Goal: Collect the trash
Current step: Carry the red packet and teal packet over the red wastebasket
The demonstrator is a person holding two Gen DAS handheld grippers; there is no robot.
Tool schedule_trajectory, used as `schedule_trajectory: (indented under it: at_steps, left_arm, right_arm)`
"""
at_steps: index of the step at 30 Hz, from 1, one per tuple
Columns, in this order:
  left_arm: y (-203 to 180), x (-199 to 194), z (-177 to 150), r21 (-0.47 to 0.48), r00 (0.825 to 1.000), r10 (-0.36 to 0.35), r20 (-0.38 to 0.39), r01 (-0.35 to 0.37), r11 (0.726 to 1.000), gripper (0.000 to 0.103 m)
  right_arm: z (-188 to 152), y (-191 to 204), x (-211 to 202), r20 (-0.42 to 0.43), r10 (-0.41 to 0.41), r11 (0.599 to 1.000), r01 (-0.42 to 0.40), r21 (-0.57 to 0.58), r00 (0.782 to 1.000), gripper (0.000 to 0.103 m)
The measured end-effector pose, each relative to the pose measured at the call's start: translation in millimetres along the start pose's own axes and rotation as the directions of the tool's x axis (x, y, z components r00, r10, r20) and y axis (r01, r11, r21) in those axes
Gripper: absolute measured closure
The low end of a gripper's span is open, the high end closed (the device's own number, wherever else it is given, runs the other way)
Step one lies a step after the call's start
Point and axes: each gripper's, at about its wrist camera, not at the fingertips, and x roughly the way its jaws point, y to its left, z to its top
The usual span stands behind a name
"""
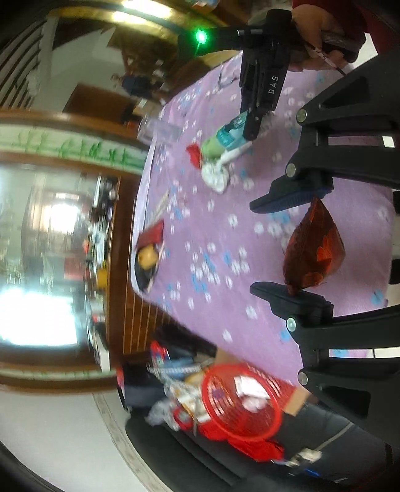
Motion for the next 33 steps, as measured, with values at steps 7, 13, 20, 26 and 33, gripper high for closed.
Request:
schedule_trajectory:
  at_steps: [7, 13, 20, 26, 33]
  left_arm:
    - [-60, 19, 29, 0.138, 0.992, -0.127, 0.012, 0.124, 0.983, 0.058]
    - [-123, 31, 44, 0.25, 0.968, -0.251, 0.004, 0.242, 0.938, 0.058]
    - [-196, 47, 44, 0.345, 0.928, -0.369, -0.042, 0.361, 0.866, 0.058]
    - [-230, 62, 31, 0.374, 0.918, -0.386, -0.094, 0.392, 0.841, 0.058]
    - [-230, 75, 24, 0.388, 0.939, -0.33, -0.096, 0.341, 0.856, 0.058]
  right_arm:
    - [-4, -38, -35, 0.056, -0.08, 0.993, 0.074, 0.097, 0.995, 0.066]
    - [-18, -79, -69, 0.079, -0.18, 0.969, 0.163, 0.187, 0.98, 0.066]
    - [-48, -130, -122, 0.087, -0.315, 0.911, 0.275, 0.308, 0.945, 0.066]
    - [-78, -154, -154, 0.069, -0.386, 0.862, 0.332, 0.384, 0.92, 0.066]
    - [-92, -156, -163, 0.05, -0.404, 0.842, 0.35, 0.411, 0.913, 0.066]
